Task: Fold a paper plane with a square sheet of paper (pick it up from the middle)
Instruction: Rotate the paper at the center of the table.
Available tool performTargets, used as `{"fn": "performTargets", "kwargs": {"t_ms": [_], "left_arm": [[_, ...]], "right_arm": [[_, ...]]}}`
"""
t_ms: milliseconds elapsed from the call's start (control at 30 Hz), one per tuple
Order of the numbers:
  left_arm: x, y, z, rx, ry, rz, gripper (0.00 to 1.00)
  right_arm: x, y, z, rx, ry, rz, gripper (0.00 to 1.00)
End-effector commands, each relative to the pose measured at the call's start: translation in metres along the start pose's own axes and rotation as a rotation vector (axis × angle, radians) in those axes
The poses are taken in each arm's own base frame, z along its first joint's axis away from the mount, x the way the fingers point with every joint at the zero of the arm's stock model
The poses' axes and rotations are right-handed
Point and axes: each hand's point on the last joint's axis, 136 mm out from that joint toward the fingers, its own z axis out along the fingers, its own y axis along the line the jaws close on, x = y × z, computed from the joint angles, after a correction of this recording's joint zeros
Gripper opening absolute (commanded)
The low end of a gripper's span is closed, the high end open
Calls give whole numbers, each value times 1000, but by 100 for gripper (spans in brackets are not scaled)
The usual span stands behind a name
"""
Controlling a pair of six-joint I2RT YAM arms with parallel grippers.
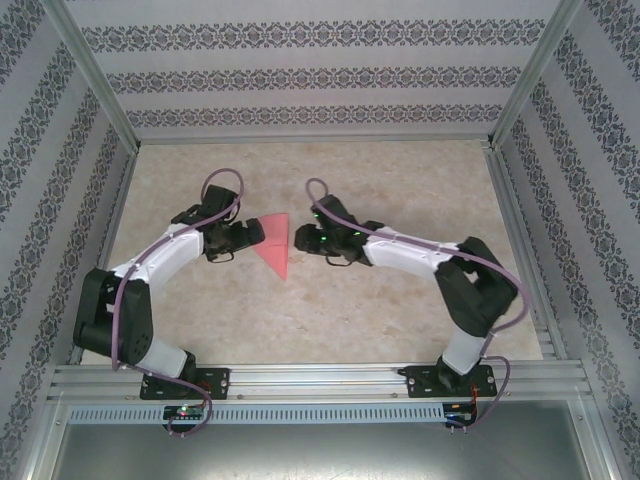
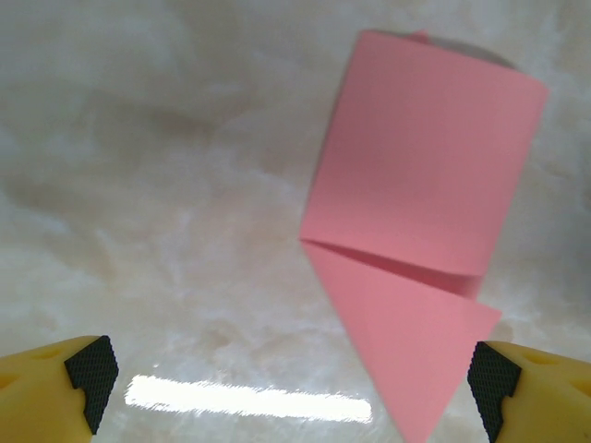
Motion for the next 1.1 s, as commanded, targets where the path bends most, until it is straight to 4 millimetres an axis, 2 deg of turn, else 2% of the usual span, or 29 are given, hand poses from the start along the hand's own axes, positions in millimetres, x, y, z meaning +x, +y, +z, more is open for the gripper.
{"fn": "performTargets", "kwargs": {"t_ms": [0,100,200,400,600,733,867,967,1067], "left_arm": [[-12,2,-12,74,-58,-105,100],[-10,13,-15,84,-53,-157,100],[-8,19,-16,92,-45,-188,100],[-7,13,-11,131,-20,-185,100],[-4,4,-5,180,17,-175,100],[-2,0,-3,205,35,-168,100],[0,-6,-2,231,53,-158,100],[3,-10,1,259,72,-160,100],[7,-16,4,291,101,-168,100]], "right_arm": [[12,32,24,-35,41,-15,31],[26,44,48,-21,96,-33,29],[35,42,66,10,135,-36,27],[44,16,78,129,210,-80,27],[63,-32,66,192,338,-242,28],[77,-68,44,212,436,-362,28],[84,-91,15,208,491,-484,31],[76,-90,1,206,464,-526,33],[57,-69,-7,170,357,-468,35]]}}
